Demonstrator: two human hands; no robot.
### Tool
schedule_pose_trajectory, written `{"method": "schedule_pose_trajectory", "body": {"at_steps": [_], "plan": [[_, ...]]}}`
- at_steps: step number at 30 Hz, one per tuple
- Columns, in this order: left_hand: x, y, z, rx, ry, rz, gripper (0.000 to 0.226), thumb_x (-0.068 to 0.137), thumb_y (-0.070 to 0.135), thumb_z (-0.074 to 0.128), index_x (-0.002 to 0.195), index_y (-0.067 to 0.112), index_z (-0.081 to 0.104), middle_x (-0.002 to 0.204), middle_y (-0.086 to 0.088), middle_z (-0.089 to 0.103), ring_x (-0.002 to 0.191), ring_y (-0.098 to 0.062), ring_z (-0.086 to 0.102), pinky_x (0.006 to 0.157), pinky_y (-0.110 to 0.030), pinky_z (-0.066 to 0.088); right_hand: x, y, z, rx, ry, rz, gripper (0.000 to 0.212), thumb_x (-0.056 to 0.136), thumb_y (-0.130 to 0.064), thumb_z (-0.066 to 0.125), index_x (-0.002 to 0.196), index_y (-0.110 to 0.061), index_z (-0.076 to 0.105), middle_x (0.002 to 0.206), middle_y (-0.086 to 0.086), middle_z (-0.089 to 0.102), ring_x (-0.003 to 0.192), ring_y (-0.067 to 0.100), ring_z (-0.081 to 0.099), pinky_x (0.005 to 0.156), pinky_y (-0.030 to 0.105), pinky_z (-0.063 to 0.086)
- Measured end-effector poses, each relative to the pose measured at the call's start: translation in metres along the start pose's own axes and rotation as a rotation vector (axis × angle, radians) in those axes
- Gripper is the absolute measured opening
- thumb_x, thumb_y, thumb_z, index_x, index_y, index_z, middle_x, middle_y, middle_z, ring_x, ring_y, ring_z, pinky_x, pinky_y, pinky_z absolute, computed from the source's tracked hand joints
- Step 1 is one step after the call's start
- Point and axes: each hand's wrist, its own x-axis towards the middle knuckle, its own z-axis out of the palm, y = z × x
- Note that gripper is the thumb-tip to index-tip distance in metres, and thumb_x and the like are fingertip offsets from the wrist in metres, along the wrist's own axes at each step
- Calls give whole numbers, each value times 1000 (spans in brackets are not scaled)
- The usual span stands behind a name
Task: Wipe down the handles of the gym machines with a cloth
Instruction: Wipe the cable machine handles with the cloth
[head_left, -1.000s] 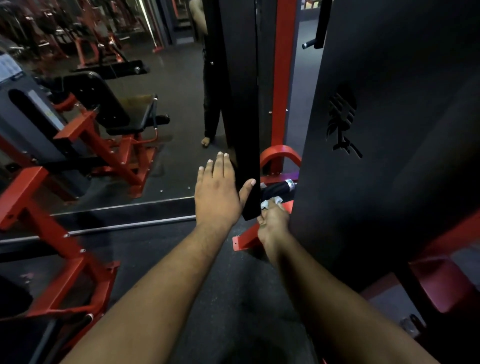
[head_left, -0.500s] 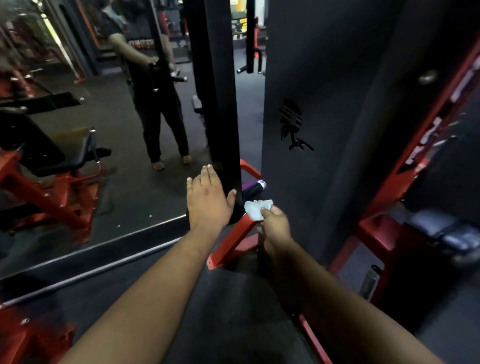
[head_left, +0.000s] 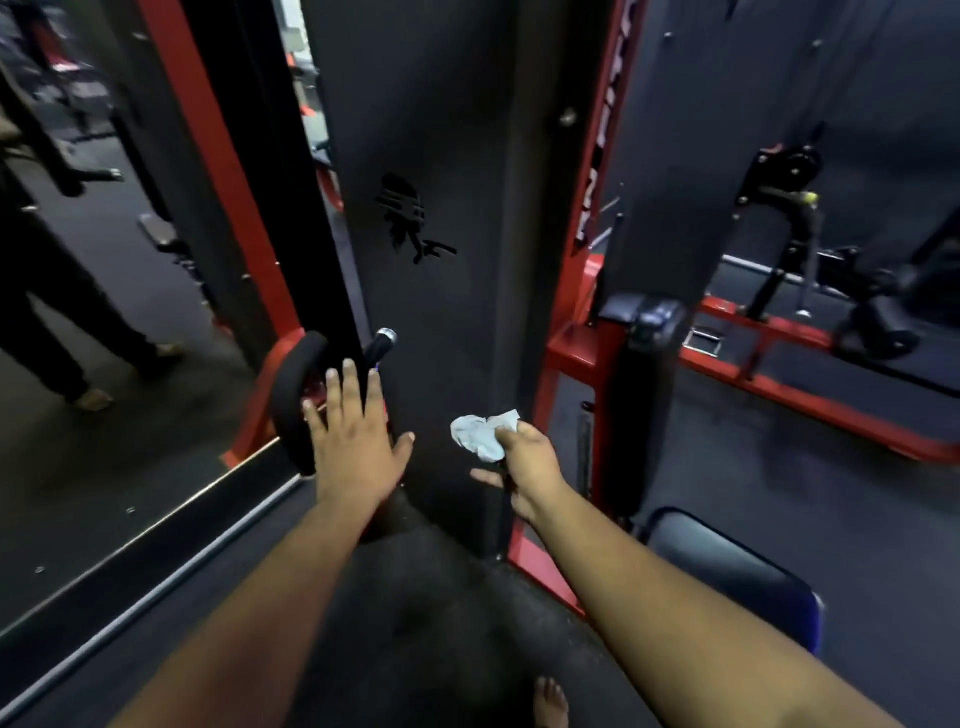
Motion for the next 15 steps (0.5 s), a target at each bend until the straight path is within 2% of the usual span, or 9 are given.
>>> {"method": "schedule_pose_trajectory", "body": {"at_steps": [7,10,12,15], "plan": [[-40,75,26,-63,-290,178,92,94,58,58,164,22,11,173,-7,-6,159,-25,-1,125,-56,10,-39,0,-73,-67,67,-60,21,100,-16,53,110,-12,70,103,7,78,91,22,73,71,39,62],[-62,116,36,-93,-374,287,89,95,59,56,165,24,12,173,-5,-2,159,-25,7,126,-52,17,-53,-3,-112,-86,101,-87,21,100,-15,52,111,-12,70,103,7,78,91,24,74,74,40,63],[-77,147,42,-128,-423,341,90,95,59,57,164,24,13,173,-3,3,158,-23,13,125,-49,22,-62,-4,-145,-89,135,-104,21,101,-14,52,110,-11,70,101,8,78,86,22,73,69,37,61],[-94,195,51,-156,-466,411,91,93,60,59,164,23,16,172,-1,11,156,-21,21,123,-42,29,-75,-7,-201,-115,188,-119,21,98,-17,53,105,-14,72,104,12,77,91,25,74,78,45,61]]}}
